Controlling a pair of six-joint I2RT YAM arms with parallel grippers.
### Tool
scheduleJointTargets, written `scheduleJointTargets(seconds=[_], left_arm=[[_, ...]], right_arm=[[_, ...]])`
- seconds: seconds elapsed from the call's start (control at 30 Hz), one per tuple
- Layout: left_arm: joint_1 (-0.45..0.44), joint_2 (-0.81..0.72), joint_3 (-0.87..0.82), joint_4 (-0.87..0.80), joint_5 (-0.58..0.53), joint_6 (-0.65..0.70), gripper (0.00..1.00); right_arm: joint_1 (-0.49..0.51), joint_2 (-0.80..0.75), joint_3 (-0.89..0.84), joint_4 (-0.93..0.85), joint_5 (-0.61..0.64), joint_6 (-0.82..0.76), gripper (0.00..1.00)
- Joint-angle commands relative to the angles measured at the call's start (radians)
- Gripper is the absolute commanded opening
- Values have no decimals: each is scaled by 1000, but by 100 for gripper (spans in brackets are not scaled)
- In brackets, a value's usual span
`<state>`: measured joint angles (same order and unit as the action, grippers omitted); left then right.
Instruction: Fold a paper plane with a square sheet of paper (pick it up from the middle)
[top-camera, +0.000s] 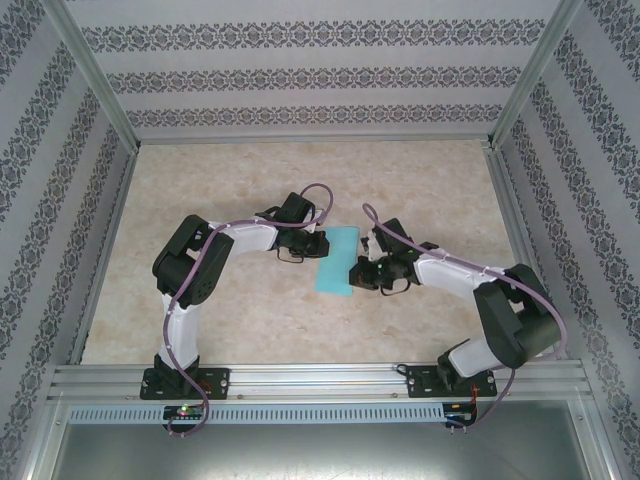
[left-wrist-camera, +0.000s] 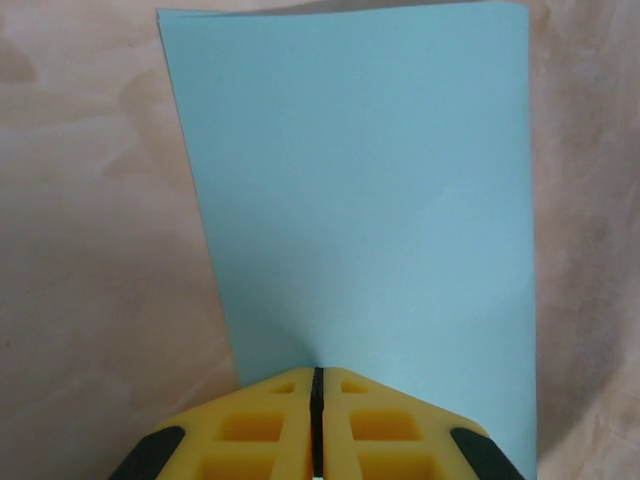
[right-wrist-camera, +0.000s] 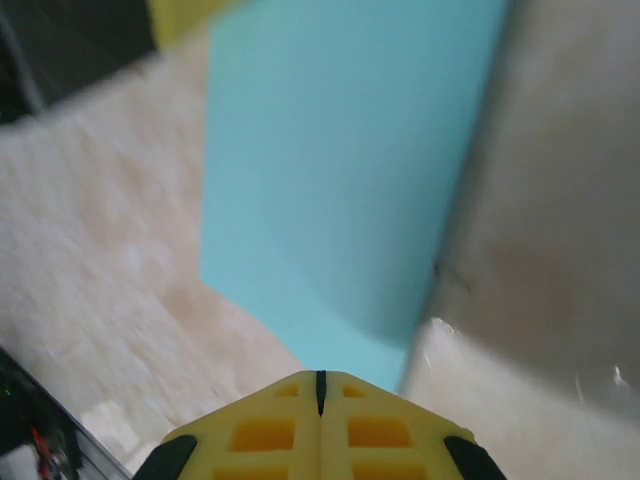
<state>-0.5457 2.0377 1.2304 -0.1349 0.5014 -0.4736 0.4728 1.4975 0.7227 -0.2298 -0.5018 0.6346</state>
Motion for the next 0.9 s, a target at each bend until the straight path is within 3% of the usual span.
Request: scheduleJointTargets(seconds=[0.0, 0.27, 0.57, 0.7, 0.87], left_arm=[[10, 101, -47, -175, -106, 35, 11], [10, 104, -48, -175, -109, 39, 11], [11, 109, -49, -173, -103, 43, 11], [12, 114, -43, -170, -97, 41, 11], [12, 105, -38, -180, -100, 46, 11]], right_arm=[[-10, 91, 72, 64, -2, 18, 2], [-24, 227, 123, 23, 34, -50, 3], [-92, 65, 3, -120, 115, -117, 4], [-132, 14, 2, -113, 94, -115, 5], [-160, 41, 54, -9, 5, -69, 19]])
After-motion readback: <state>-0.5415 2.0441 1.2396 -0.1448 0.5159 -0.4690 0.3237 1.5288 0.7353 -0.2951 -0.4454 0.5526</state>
